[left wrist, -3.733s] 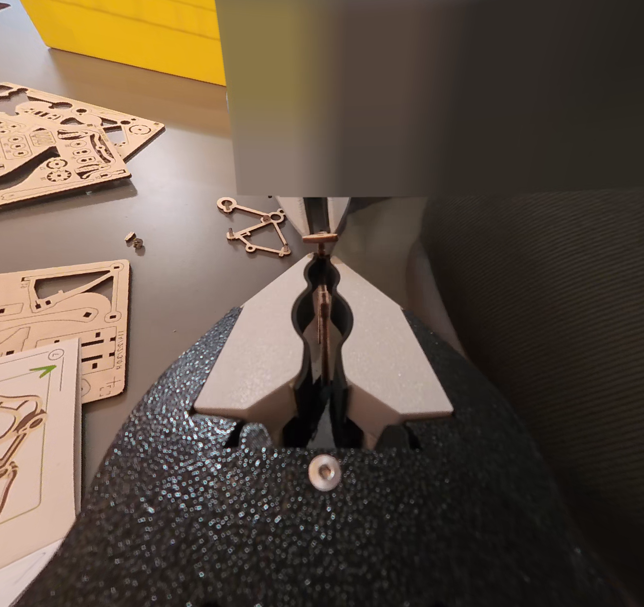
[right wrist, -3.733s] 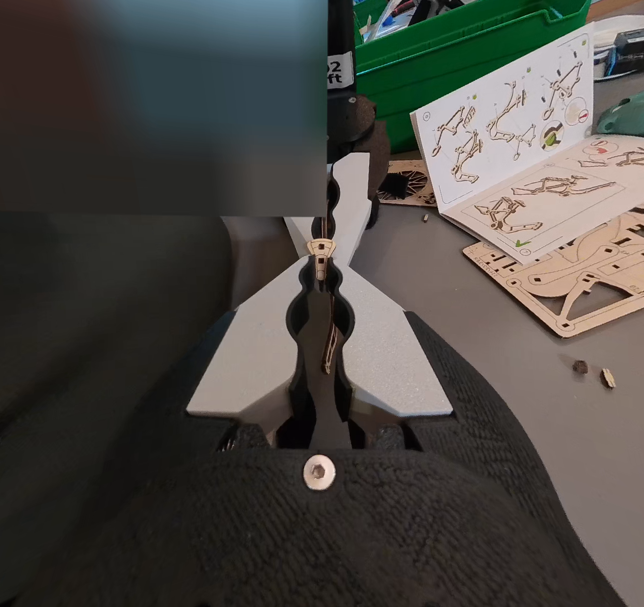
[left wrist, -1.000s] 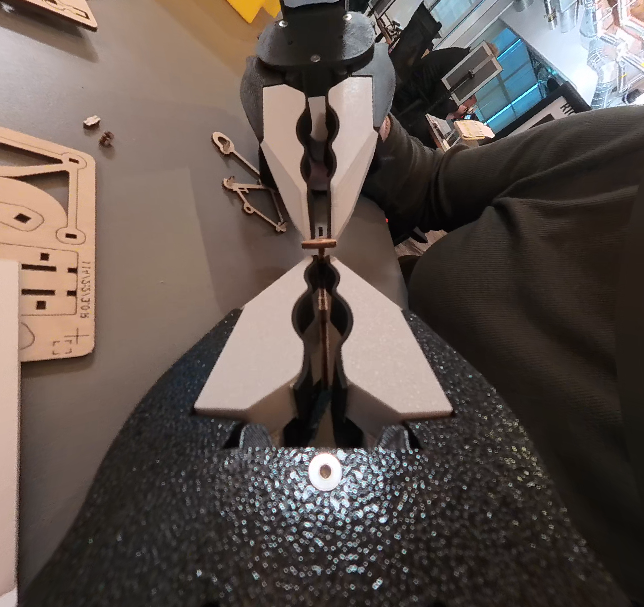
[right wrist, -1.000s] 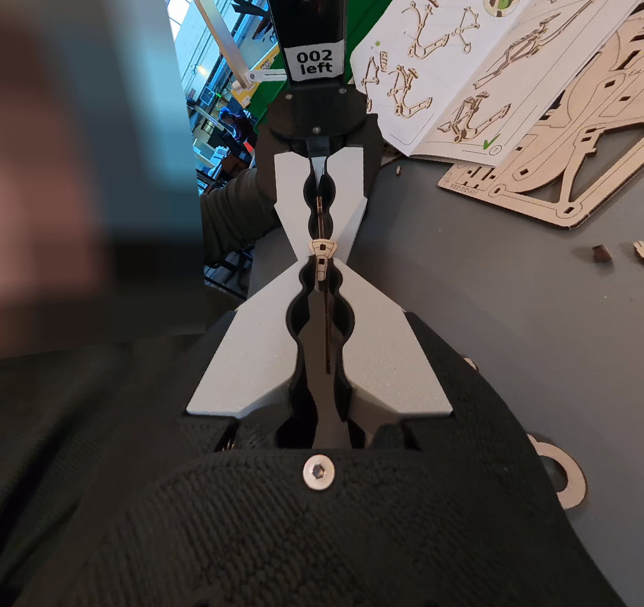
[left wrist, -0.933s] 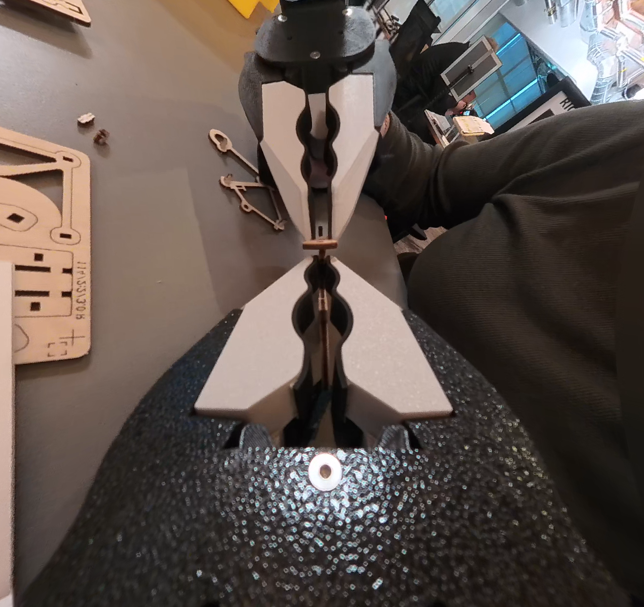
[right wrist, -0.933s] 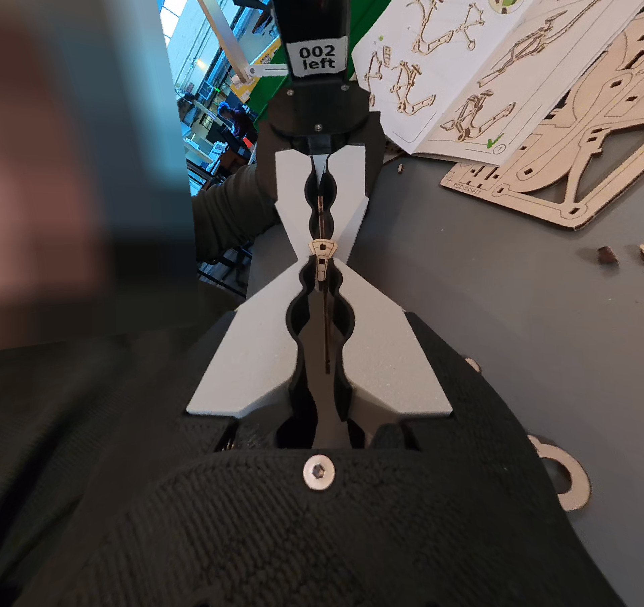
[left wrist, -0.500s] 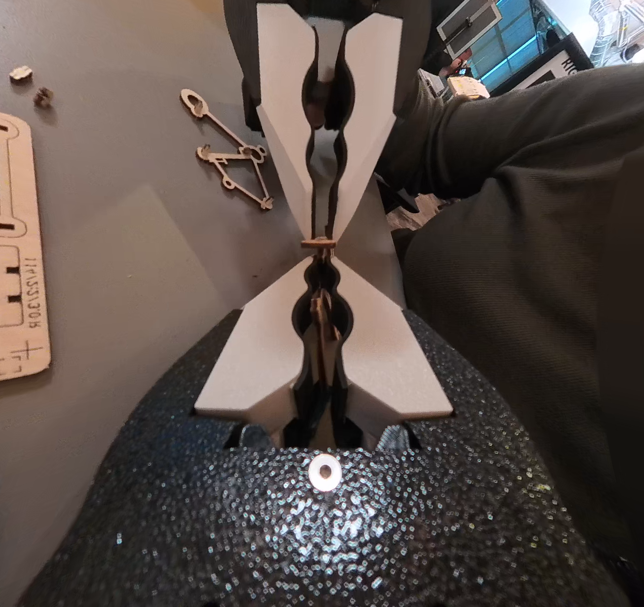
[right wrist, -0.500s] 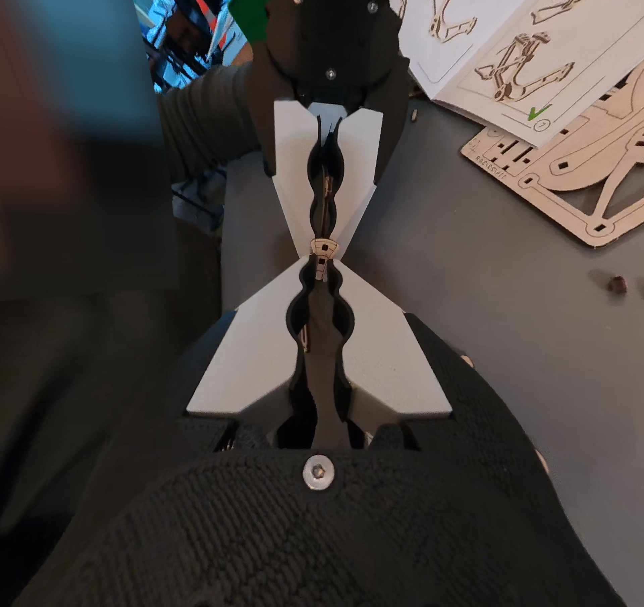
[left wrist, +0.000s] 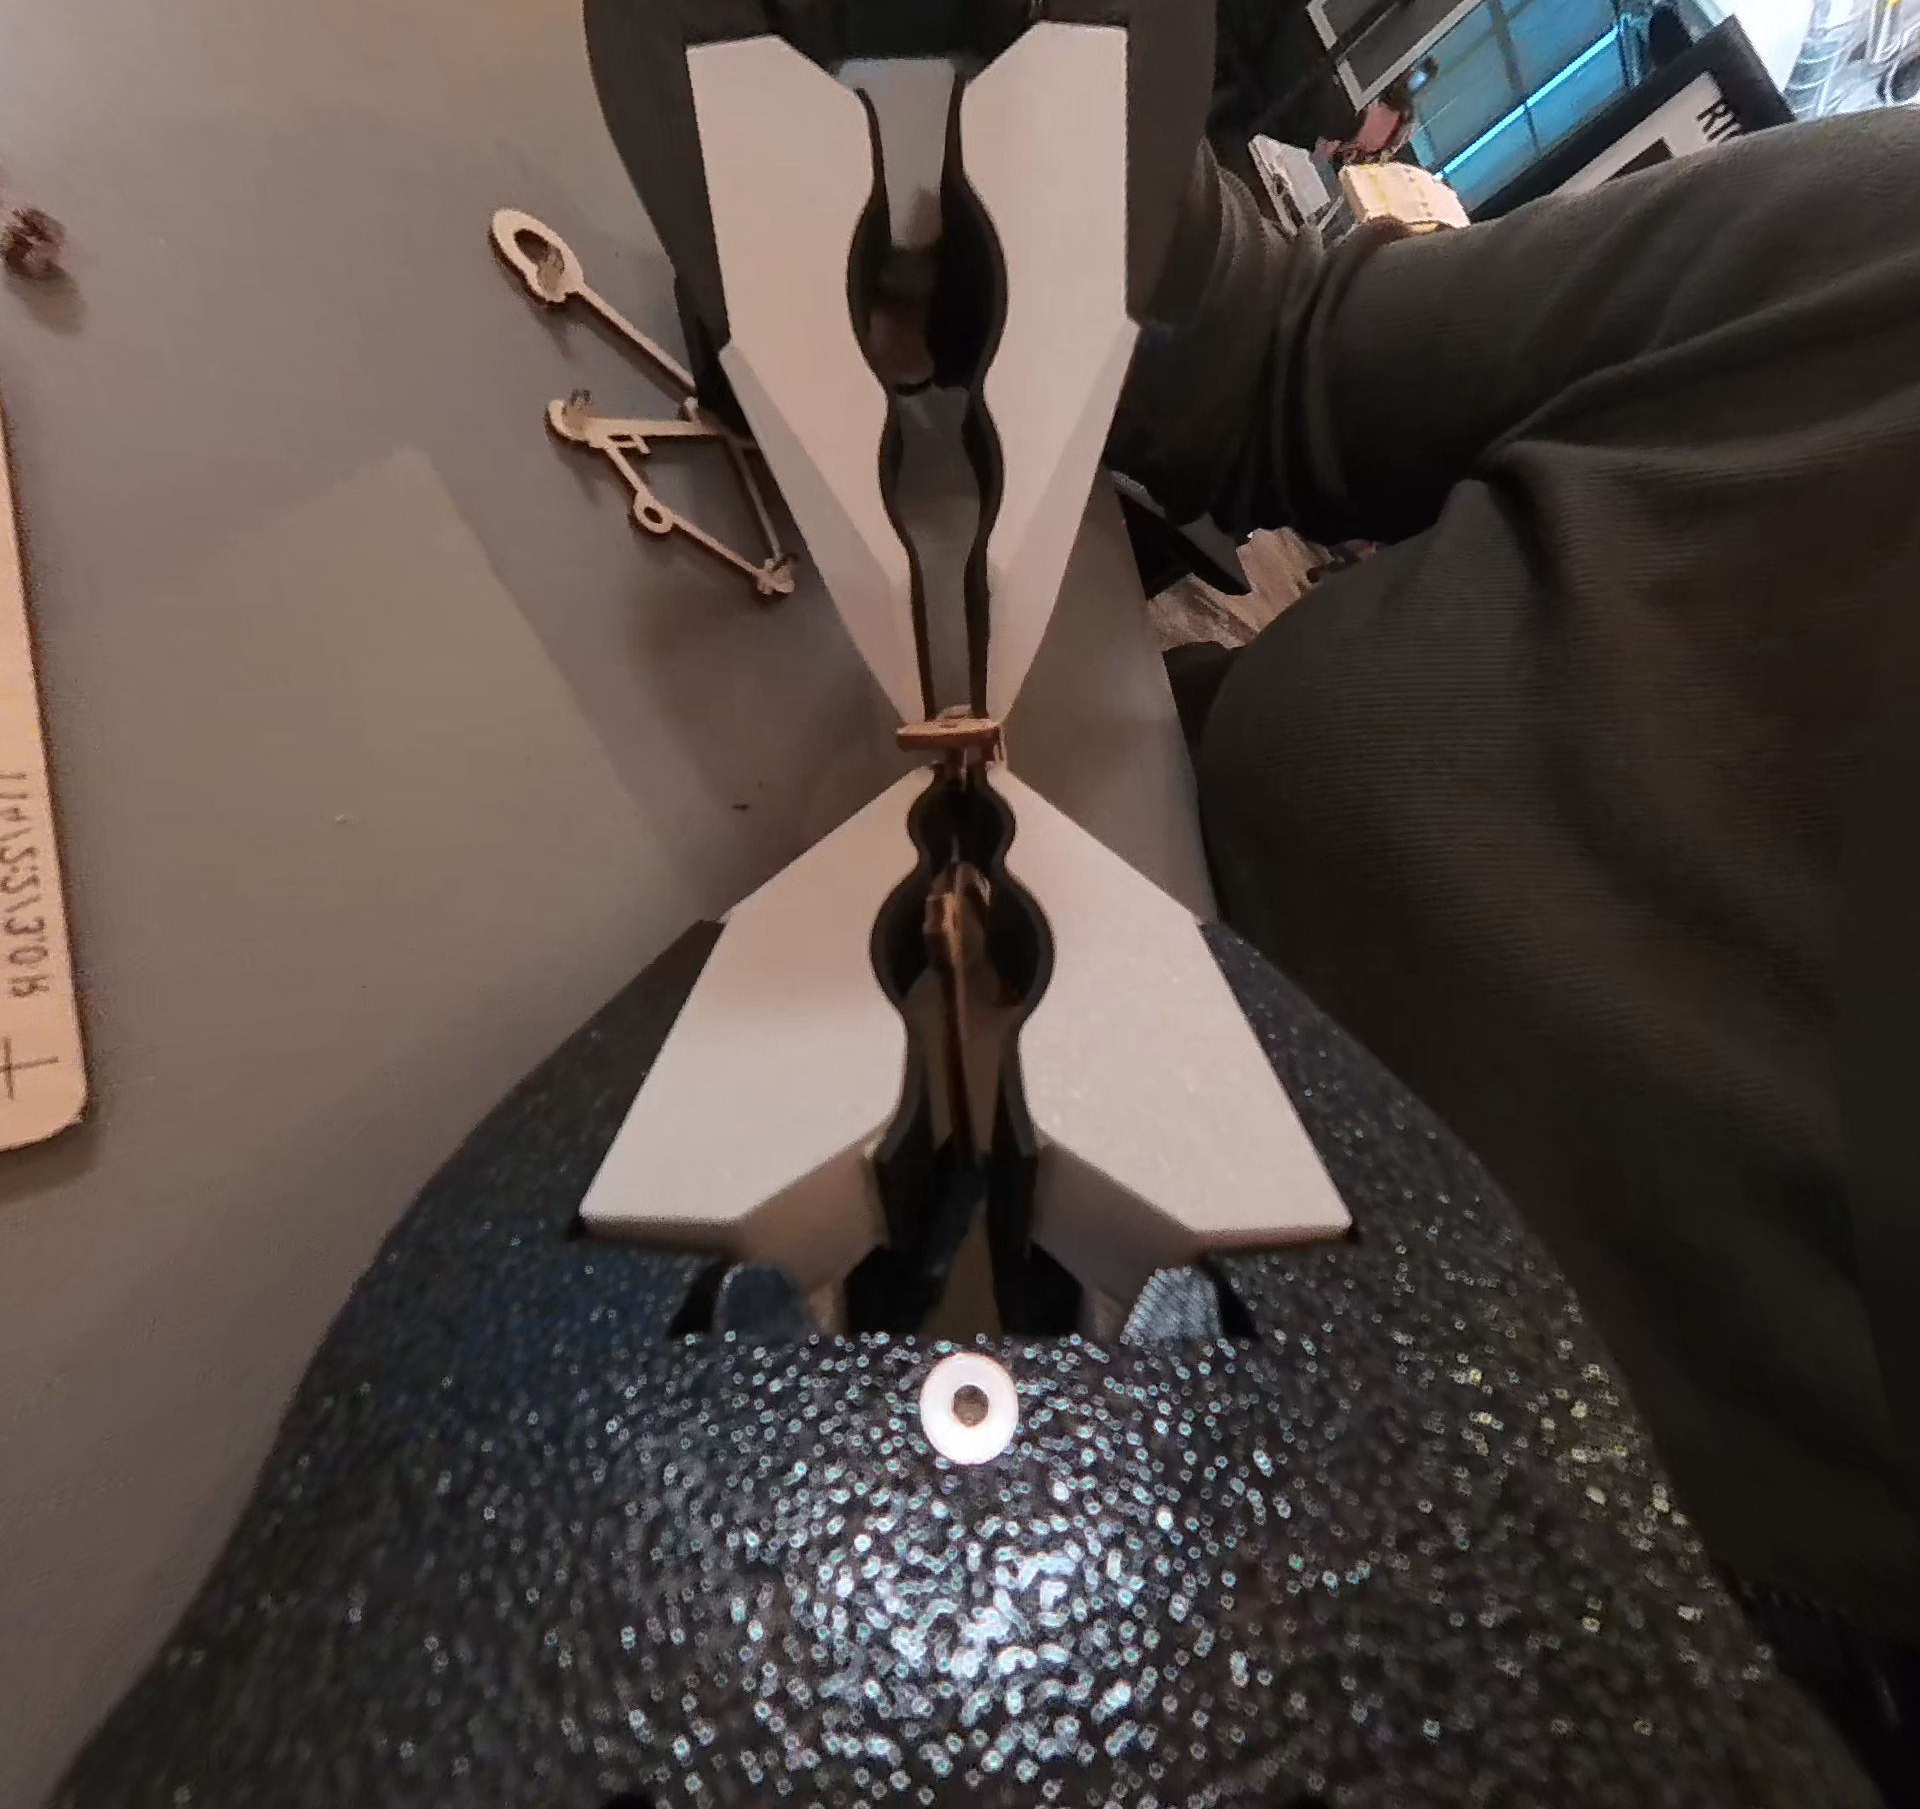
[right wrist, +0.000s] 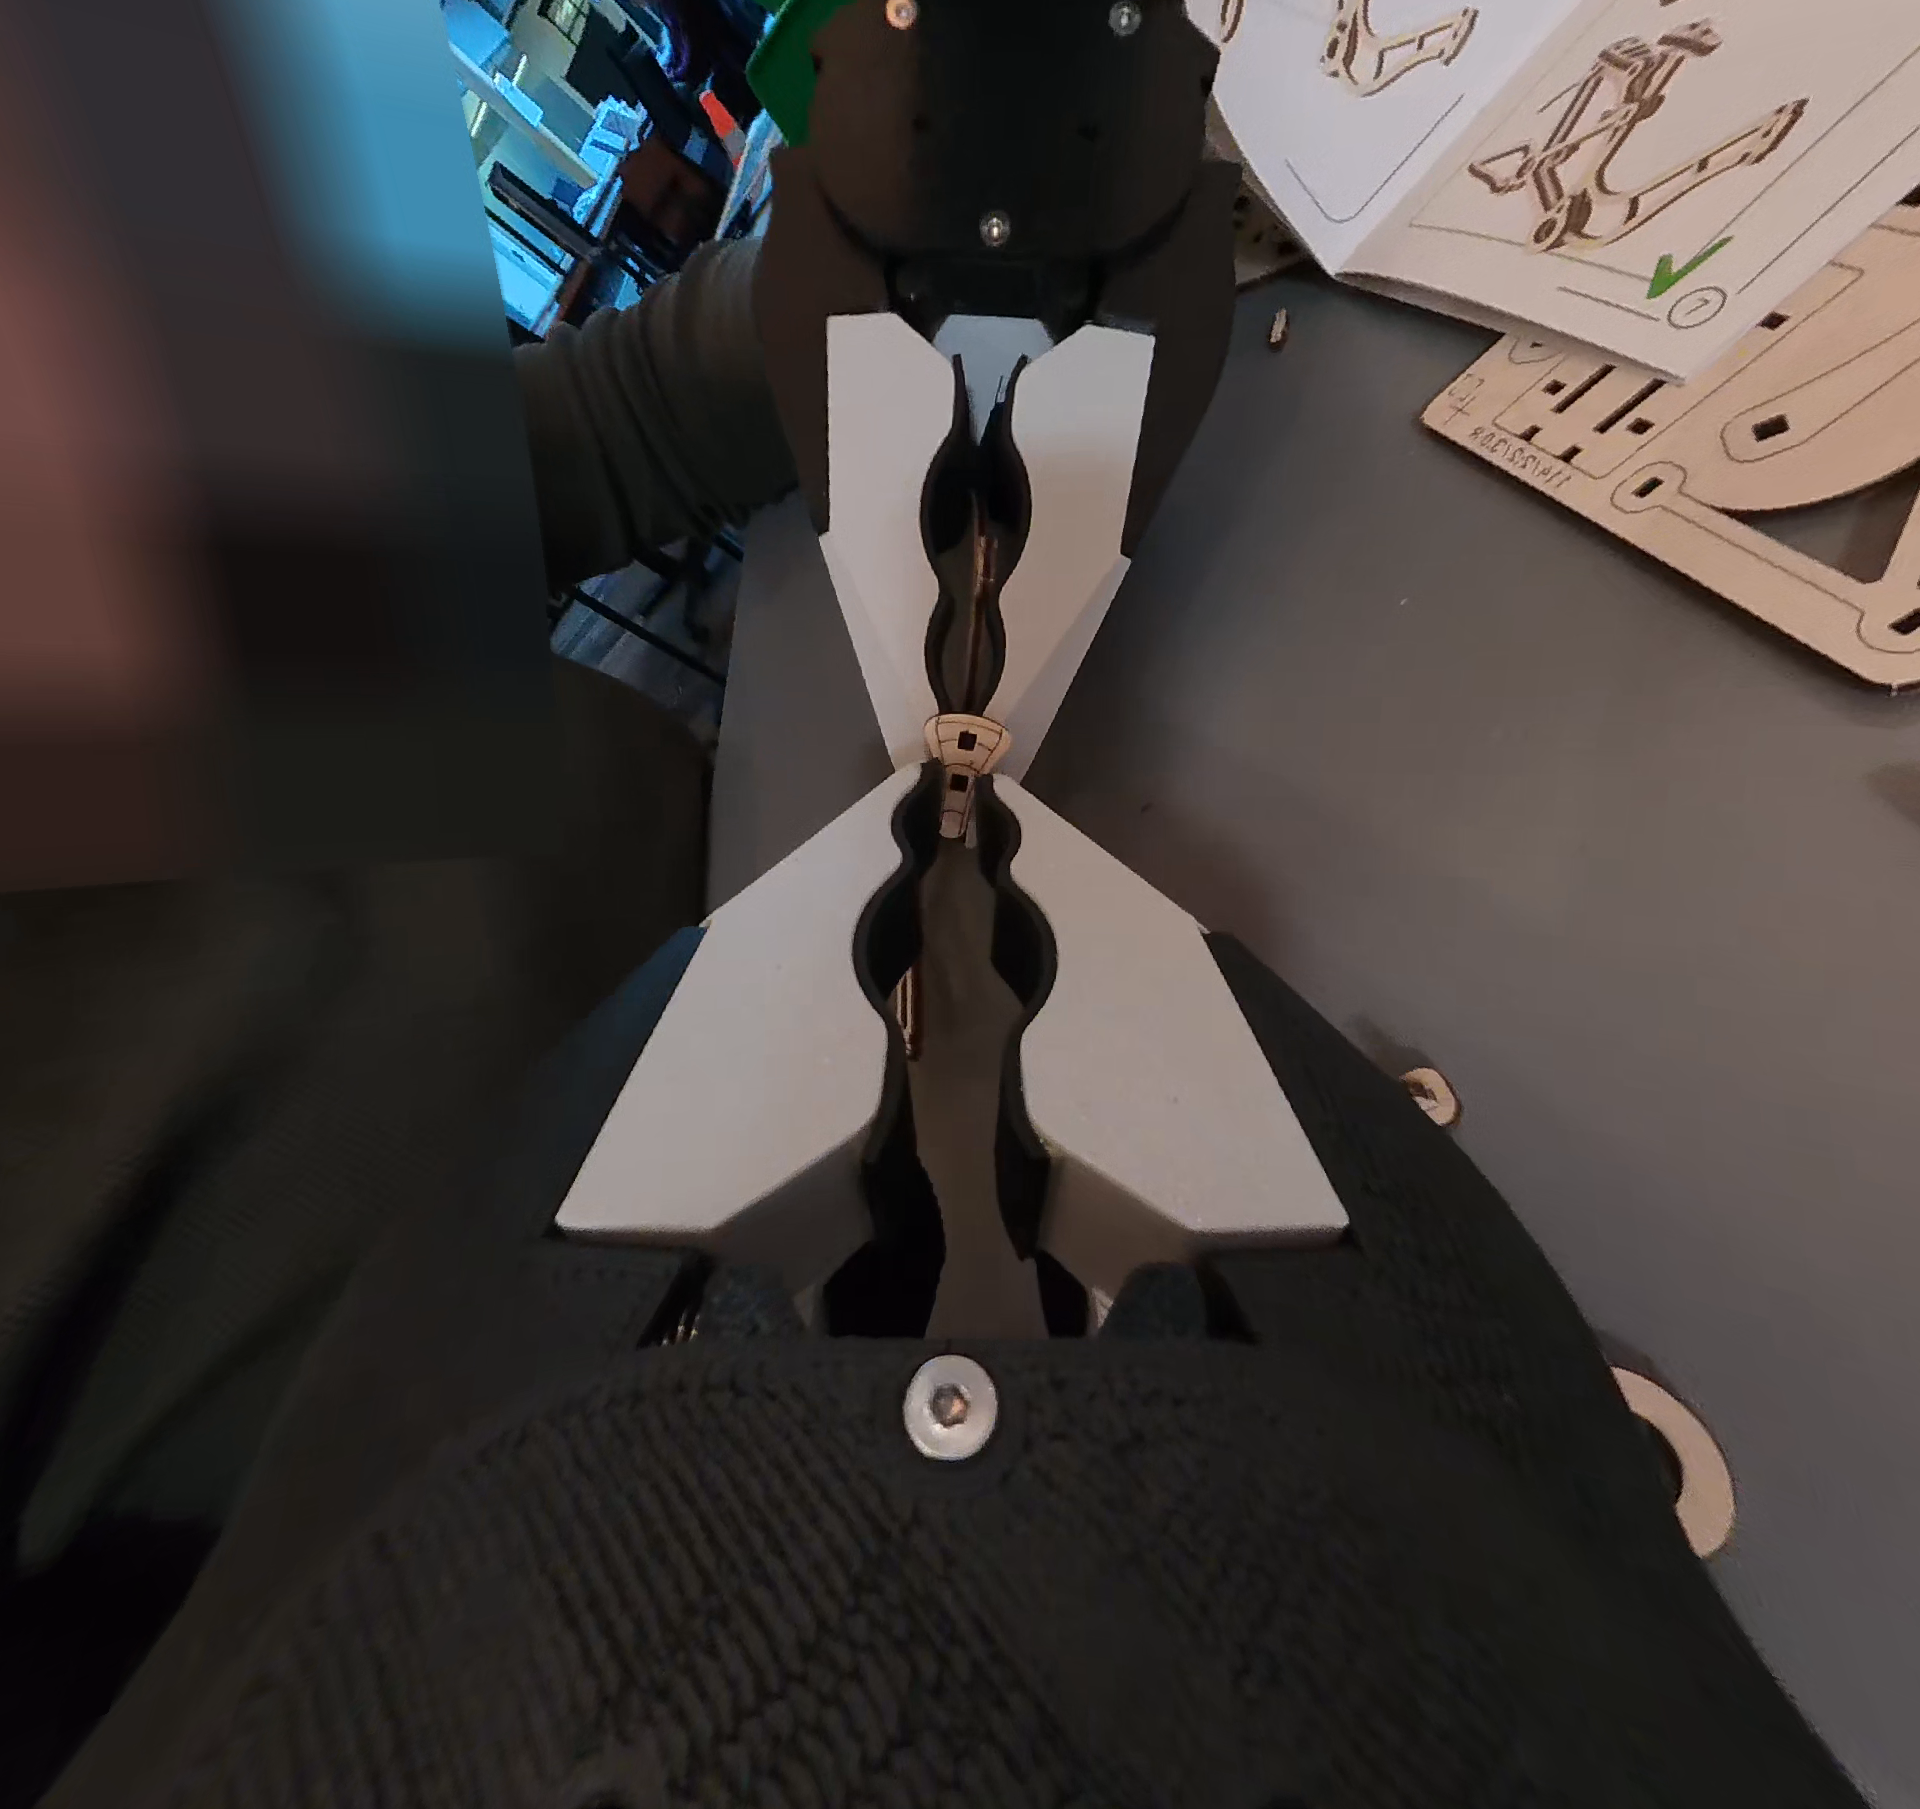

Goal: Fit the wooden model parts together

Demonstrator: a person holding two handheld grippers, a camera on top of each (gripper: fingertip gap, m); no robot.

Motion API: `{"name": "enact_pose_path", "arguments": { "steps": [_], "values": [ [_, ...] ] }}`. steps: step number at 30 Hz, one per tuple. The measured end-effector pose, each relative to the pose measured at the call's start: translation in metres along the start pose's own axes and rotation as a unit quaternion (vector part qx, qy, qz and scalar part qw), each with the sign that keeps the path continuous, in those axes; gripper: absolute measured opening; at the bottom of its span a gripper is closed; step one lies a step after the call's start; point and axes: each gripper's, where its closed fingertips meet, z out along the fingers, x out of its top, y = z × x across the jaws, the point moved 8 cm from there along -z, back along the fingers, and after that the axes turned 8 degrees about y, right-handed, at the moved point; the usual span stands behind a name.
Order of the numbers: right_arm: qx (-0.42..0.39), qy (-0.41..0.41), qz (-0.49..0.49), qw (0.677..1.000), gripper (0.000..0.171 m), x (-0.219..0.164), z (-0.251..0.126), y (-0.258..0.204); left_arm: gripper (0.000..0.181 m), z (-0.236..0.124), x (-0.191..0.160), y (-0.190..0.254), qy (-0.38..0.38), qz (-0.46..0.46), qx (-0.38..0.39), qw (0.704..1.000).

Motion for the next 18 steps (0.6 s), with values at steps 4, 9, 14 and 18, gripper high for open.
{"name": "enact_pose_path", "arguments": {
  "steps": [4,9,14,18],
  "values": [
    [-0.011,-0.008,-0.015,1.0,0.005,-0.0009,0.0009,-0.0007,0.0,0.0009,-0.0009,-0.0009,-0.007,-0.002,0.005,1.0],
    [-0.018,-0.014,-0.023,0.999,0.005,-0.0005,0.0017,-0.0015,0.0,0.001,-0.0011,-0.0011,-0.009,-0.003,0.007,1.0],
    [-0.002,-0.008,-0.023,1.0,0.005,-0.0017,0.0037,-0.0045,0.0,0.0007,-0.0017,0.0022,-0.01,0.008,-0.006,1.0],
    [-0.012,-0.014,-0.028,0.999,0.005,-0.0015,0.0051,-0.004,0.0,0.0015,-0.0027,0.0016,-0.018,0.007,-0.002,1.0]
  ]
}}
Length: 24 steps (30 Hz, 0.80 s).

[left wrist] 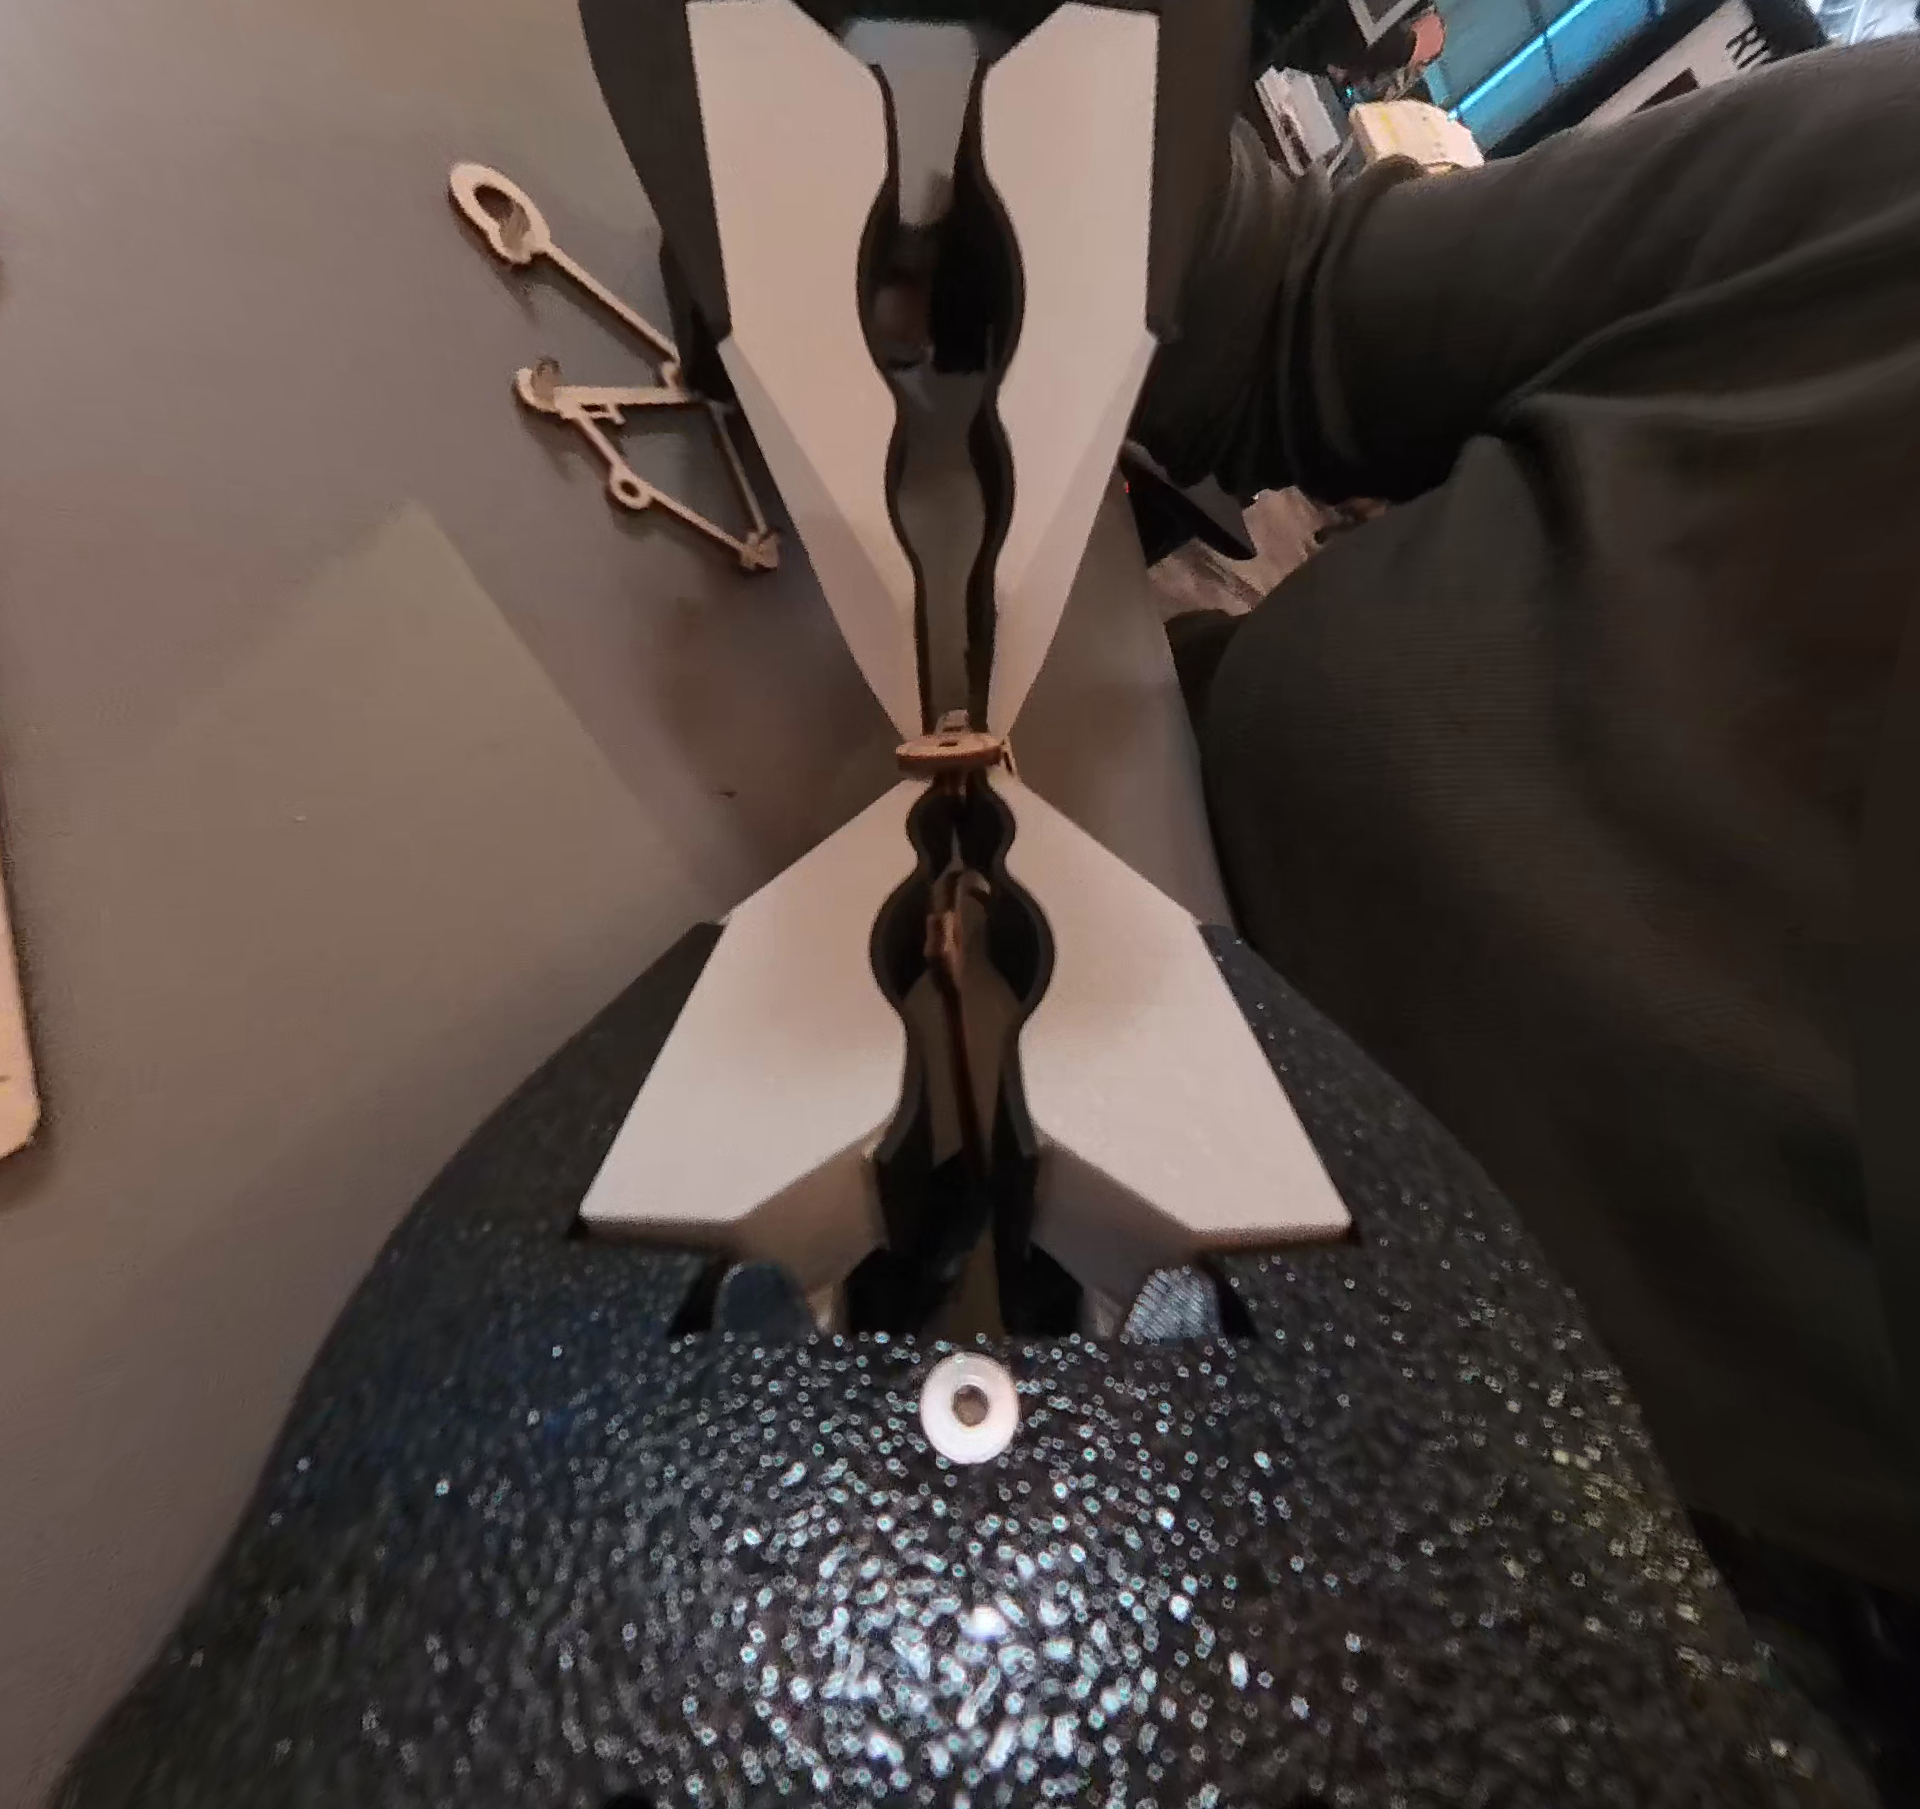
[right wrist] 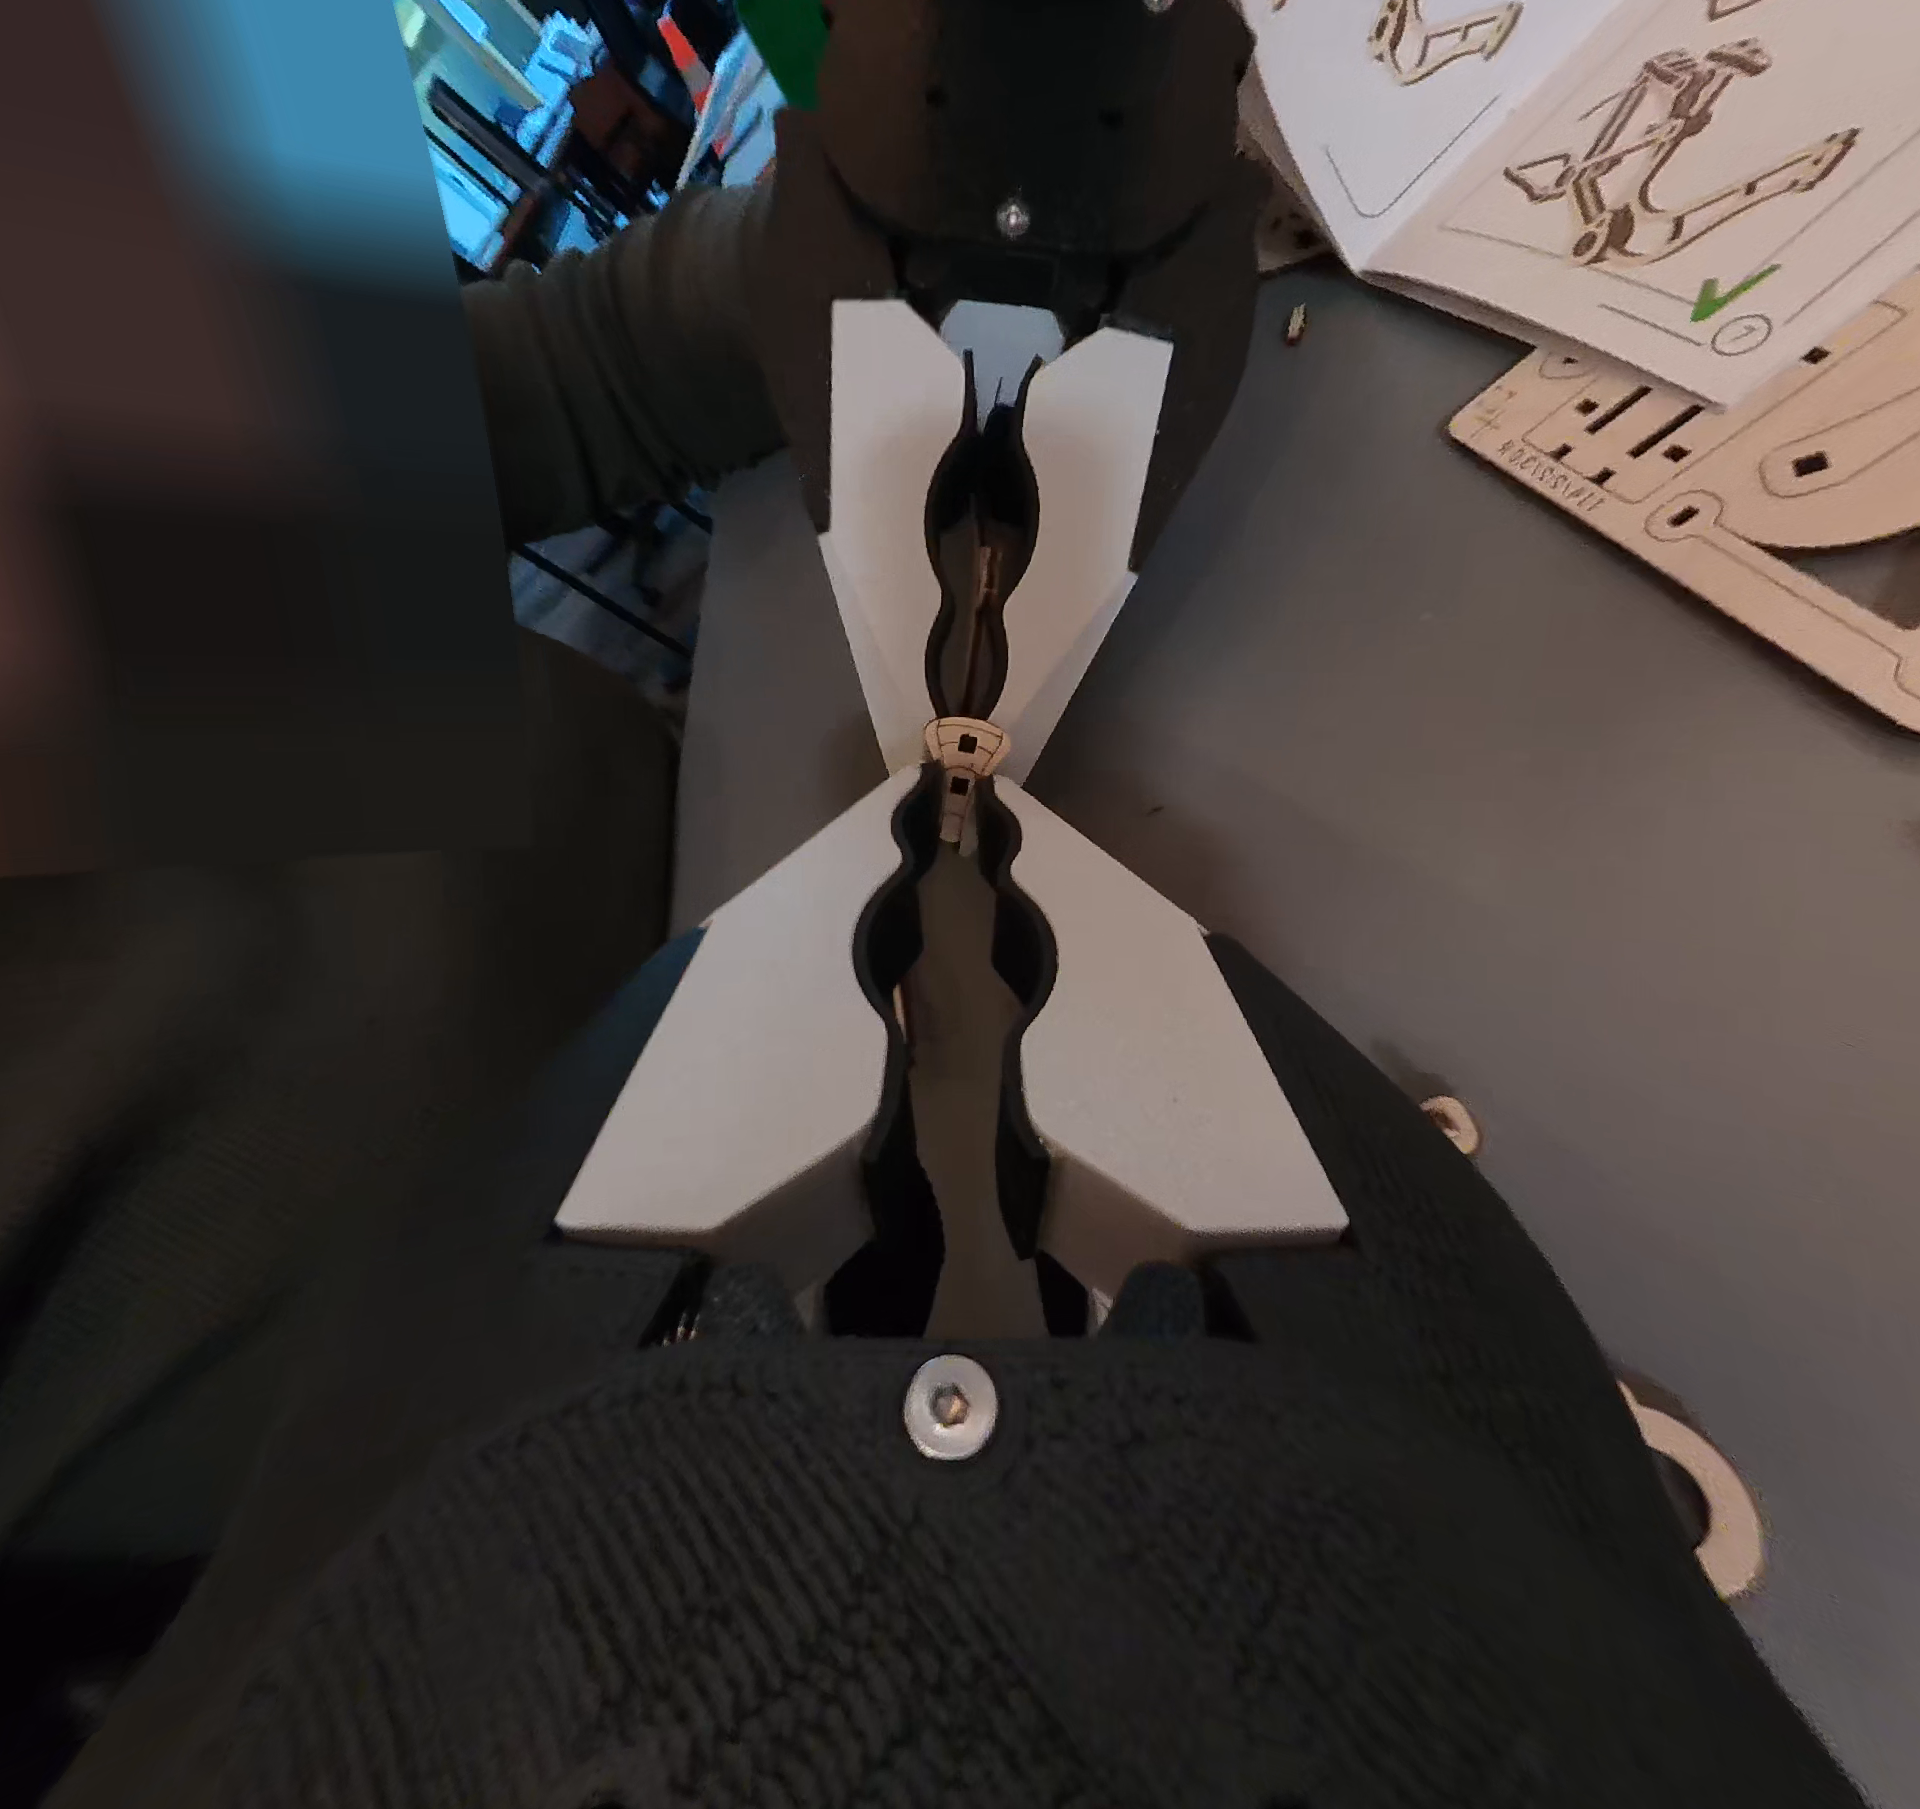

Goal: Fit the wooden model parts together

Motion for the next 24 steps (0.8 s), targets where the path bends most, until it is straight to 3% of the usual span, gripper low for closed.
{"name": "enact_pose_path", "arguments": {
  "steps": [18,24],
  "values": [
    [-0.002,0.067,0.002,0.998,0.006,-0.001,-0.008,0.002,0.0,-0.003,0.004,0.0,0.032,0.005,0.005,0.999],
    [-0.022,0.085,-0.018,0.996,0.017,0.0,-0.012,0.0,0.0,-0.004,0.005,0.0,0.04,0.003,0.008,0.999]
  ]
}}
